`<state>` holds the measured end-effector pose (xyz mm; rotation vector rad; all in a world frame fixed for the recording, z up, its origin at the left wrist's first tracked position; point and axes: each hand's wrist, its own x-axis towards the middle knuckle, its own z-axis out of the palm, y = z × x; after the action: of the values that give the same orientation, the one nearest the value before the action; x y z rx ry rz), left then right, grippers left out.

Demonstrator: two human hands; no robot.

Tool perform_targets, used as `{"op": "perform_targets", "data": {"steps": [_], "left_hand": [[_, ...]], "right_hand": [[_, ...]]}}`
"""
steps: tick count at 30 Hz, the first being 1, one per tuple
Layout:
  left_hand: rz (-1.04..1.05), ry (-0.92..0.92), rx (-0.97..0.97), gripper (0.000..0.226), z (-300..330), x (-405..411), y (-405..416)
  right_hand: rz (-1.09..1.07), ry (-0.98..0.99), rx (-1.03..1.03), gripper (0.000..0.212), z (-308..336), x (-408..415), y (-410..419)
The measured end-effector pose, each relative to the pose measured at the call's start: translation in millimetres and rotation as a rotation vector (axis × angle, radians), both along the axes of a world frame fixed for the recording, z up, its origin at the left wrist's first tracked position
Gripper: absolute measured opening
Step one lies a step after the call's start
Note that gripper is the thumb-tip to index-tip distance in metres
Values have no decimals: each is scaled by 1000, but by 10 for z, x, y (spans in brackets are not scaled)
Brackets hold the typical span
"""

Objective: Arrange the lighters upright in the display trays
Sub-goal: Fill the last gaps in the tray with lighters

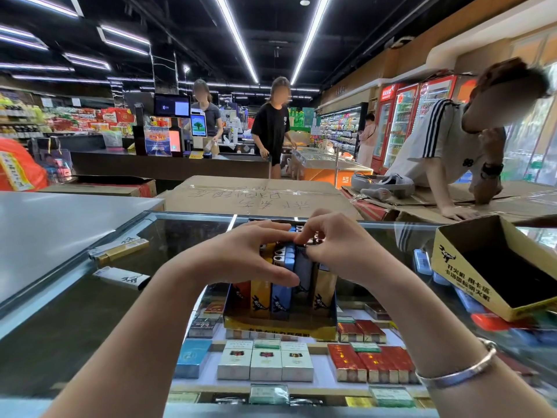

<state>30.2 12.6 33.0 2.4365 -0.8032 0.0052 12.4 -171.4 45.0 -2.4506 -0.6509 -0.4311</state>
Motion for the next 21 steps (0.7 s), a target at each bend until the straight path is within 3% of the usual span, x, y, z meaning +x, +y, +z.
{"op": "perform_targets", "data": {"steps": [4, 7, 10, 12, 13, 17, 21], "left_hand": [[-30, 35, -38, 66, 9, 7, 16], [-64, 54, -156, 56, 72, -29, 44], [28, -42, -351, 46, 103, -3, 120], [130, -124, -467, 18, 104, -13, 203], [171, -166, -480, 22, 99, -26, 256], [347, -182, -293, 54, 6, -104, 569], [672, -100, 252, 59, -163, -148, 969]], "right_hand": [[-14, -24, -20, 8, -14, 30, -45], [101, 58, 152, 10, -19, 55, -87], [167, 98, 327, 19, -48, 105, -106], [144, 141, 344, 17, -110, 149, -87], [128, 167, 354, 16, -146, 165, -66], [91, 167, 418, 14, -208, 175, 4], [104, 150, 428, 15, -210, 144, 30]]}}
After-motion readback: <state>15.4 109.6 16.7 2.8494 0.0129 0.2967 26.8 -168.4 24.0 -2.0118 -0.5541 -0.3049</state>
